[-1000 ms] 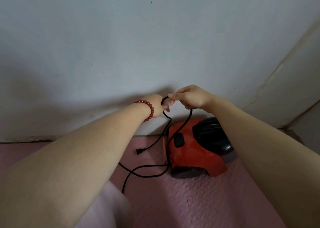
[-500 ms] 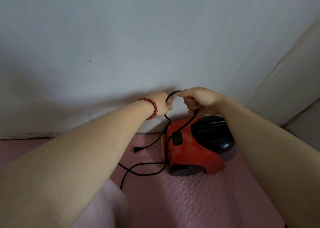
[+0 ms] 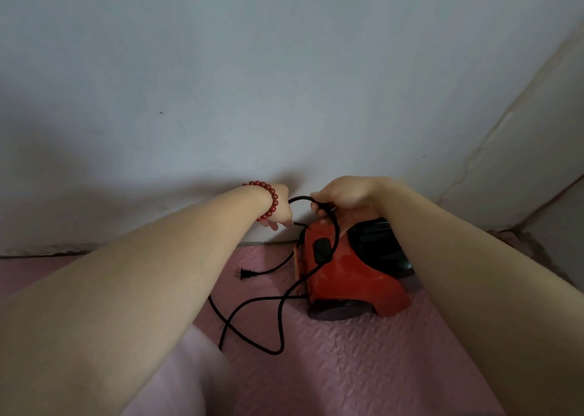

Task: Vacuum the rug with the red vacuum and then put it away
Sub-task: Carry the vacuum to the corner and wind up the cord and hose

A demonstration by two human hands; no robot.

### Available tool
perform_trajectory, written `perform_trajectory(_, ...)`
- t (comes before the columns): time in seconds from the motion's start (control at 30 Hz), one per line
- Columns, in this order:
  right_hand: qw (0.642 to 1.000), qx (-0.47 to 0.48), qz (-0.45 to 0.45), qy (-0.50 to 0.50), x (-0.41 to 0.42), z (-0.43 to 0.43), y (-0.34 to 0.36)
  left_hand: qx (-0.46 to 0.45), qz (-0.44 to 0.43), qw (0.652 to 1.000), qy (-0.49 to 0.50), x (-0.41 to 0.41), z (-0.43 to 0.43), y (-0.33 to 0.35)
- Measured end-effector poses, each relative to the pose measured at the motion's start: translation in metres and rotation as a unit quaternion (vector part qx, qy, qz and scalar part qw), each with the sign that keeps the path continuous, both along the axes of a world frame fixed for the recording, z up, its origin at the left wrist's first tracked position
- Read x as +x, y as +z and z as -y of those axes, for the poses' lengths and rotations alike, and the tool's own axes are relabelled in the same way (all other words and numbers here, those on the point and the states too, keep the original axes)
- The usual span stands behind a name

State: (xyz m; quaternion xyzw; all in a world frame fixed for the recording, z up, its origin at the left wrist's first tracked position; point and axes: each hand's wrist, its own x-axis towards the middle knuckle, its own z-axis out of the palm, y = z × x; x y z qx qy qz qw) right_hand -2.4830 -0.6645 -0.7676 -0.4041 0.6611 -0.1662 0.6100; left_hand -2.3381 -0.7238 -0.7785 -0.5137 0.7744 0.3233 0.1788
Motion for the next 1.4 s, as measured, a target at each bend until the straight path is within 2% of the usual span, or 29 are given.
perform_trajectory(0.07,1.0,0.004,-0.005,0.014,0.007,-0.001,-0.003,0.017,-0.008,0.999,0.026,0.003,0.002,-0.006)
perform_trajectory(0.13,1.0,-0.008,-0.007,0.021,0.014,0.0,-0.006,0.046,-0.042,0.994,0.093,0.008,0.008,-0.015)
perform_trajectory(0.23,0.998,-0.043,-0.004,0.049,0.025,0.002,-0.009,0.149,-0.092,0.967,0.187,0.017,0.009,-0.013)
perform_trajectory(0.33,0.995,-0.079,-0.012,0.057,0.028,0.005,-0.007,0.167,-0.137,0.952,0.219,0.028,0.008,-0.006)
perform_trajectory(0.43,0.994,-0.056,-0.025,0.089,0.026,0.005,-0.004,0.185,-0.153,0.943,0.231,0.039,0.008,0.002)
perform_trajectory(0.53,0.993,-0.032,-0.028,0.11,0.03,0.005,-0.005,0.16,-0.138,0.957,0.201,0.044,0.008,0.004)
perform_trajectory(0.63,0.993,-0.058,-0.063,0.078,0.032,0.008,-0.008,0.12,-0.128,0.973,0.152,0.047,0.01,0.001)
perform_trajectory(0.7,0.985,-0.115,-0.122,0.05,0.028,0.01,-0.012,0.153,-0.13,0.971,0.131,0.046,0.01,0.004)
perform_trajectory(0.77,0.959,-0.175,-0.217,0.055,0.021,0.011,-0.016,0.164,-0.12,0.974,0.096,0.044,0.007,0.009)
perform_trajectory(0.87,0.93,-0.187,-0.299,0.103,0.014,0.009,-0.02,0.151,-0.106,0.981,0.054,0.045,0.006,0.013)
perform_trajectory(1.0,0.929,-0.156,-0.299,0.155,0.012,0.003,-0.018,0.151,-0.098,0.983,0.033,0.052,0.014,0.015)
perform_trajectory(1.2,0.922,-0.164,-0.3,0.179,0.011,0.003,-0.019,0.111,-0.127,0.985,0.042,0.061,0.021,0.014)
perform_trajectory(1.3,0.919,-0.18,-0.303,0.177,0.013,0.003,-0.017,0.088,-0.069,0.994,0.012,0.062,0.022,0.014)
perform_trajectory(1.4,0.915,-0.22,-0.3,0.159,0.024,0.006,-0.011,0.012,0.015,0.999,-0.025,0.062,0.02,0.018)
